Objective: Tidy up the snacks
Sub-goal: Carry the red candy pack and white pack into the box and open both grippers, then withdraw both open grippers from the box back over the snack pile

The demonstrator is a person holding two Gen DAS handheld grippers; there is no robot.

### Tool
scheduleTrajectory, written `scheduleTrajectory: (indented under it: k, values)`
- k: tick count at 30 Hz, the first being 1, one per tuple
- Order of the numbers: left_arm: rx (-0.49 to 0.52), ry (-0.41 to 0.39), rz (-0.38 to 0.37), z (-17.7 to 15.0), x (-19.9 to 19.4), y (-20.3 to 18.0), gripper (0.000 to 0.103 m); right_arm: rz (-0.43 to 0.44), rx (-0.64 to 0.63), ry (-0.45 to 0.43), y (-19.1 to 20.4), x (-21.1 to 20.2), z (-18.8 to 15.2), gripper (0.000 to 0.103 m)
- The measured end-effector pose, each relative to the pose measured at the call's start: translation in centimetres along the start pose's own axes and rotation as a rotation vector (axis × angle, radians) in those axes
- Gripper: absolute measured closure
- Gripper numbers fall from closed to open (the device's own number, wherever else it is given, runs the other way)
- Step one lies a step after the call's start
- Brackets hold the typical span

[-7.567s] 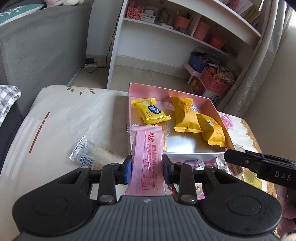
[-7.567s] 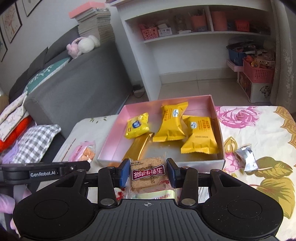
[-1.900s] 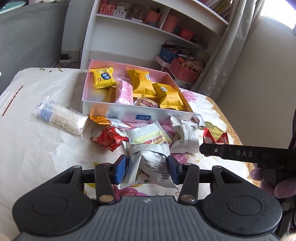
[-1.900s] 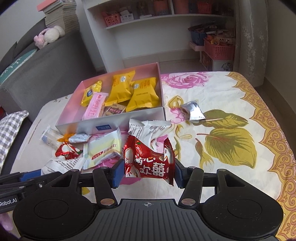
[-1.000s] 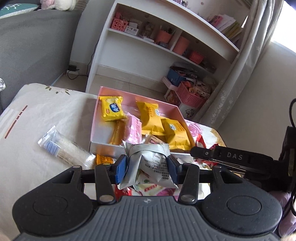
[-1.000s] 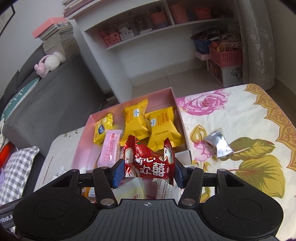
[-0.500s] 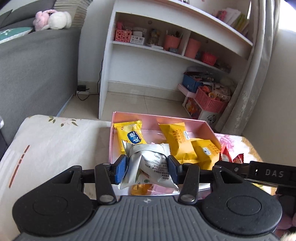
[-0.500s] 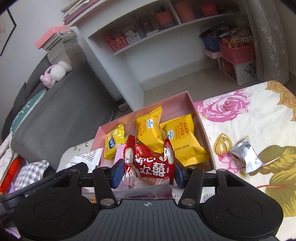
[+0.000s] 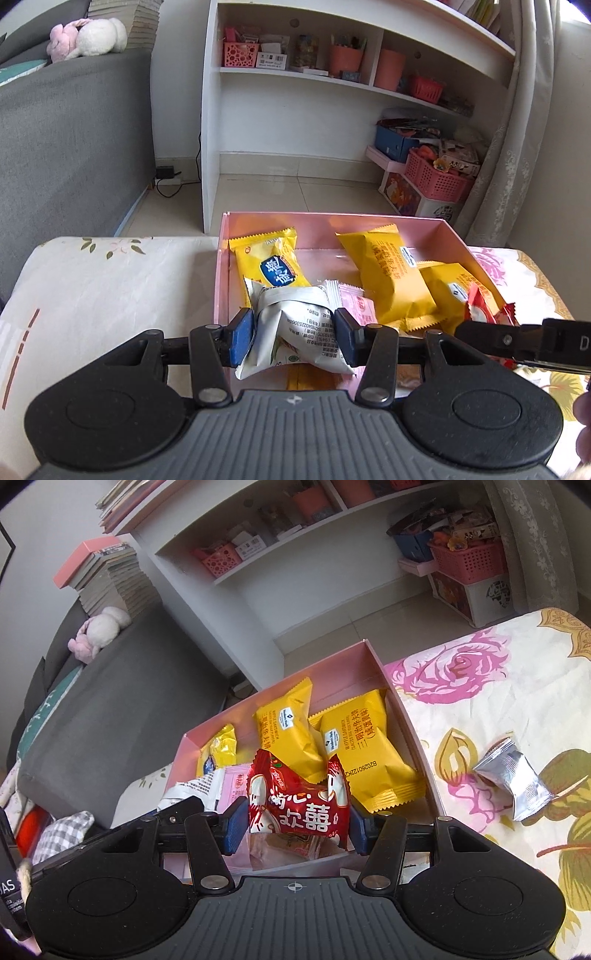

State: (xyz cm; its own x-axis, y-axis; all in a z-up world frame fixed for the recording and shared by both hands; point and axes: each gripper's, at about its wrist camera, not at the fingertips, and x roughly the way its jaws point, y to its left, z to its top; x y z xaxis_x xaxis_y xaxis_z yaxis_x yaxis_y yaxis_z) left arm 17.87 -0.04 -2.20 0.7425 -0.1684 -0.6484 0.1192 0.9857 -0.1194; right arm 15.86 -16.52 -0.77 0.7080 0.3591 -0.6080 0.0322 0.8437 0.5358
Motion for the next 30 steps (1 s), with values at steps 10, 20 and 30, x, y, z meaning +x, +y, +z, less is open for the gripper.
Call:
scheduleTrajectory:
  k: [10,20,30]
  values:
    - [0.019,-0.020,0.016,0.0,0.2,0.5,0.048,0.007,0.011,-0.004,-0.1,0.2,0.1,0.036]
    - [0.034,-0.028,-0.032,0.0,-2.3,-0.3,0.015,0.033,0.005,-0.017,0.2,-1.3,0.2,0.021]
    - [0.012,0.002,-0.051,-1.1,-4.7,-0.1,0.003,0.011,-0.102,-0.018,1.4,-3.9,-0.6,0.014]
